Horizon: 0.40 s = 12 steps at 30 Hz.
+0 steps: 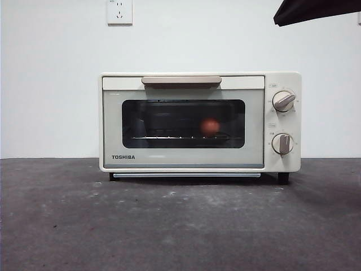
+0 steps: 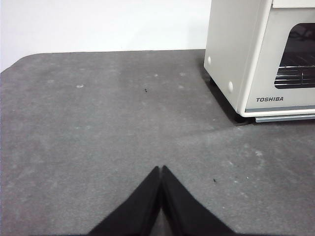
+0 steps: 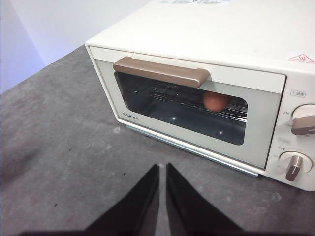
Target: Eggoven
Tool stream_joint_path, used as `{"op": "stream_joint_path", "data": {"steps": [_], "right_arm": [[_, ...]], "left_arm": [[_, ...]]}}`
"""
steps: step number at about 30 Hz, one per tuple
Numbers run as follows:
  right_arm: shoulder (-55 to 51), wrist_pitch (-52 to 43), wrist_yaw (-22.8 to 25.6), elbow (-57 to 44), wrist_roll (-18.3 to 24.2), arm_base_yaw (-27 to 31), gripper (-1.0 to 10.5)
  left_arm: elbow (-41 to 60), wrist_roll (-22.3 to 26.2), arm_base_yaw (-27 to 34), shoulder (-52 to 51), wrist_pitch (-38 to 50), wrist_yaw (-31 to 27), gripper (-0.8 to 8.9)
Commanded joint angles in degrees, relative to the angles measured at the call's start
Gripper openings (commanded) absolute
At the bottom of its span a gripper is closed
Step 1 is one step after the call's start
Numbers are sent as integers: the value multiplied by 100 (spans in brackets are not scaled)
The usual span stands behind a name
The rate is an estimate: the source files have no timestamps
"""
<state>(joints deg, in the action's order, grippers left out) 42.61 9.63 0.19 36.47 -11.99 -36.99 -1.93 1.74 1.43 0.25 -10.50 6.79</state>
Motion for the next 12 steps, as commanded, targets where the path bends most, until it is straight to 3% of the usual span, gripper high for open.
{"op": "stream_joint_path", "data": {"steps": [1, 3, 8, 12], "right_arm": [[-245, -42, 254, 20, 269, 168, 4], [-466, -46, 317, -26, 415, 472, 4], [-1141, -66, -289, -505, 525, 1624, 4], [-1851, -203, -313, -1073, 688, 2542, 4]], "left_arm": [[81, -57, 11, -9, -155, 15, 8], [81, -57, 11, -9, -157, 15, 8], [81, -57, 11, -9, -155, 15, 7], [81, -57, 11, -7, -155, 15, 8]]}}
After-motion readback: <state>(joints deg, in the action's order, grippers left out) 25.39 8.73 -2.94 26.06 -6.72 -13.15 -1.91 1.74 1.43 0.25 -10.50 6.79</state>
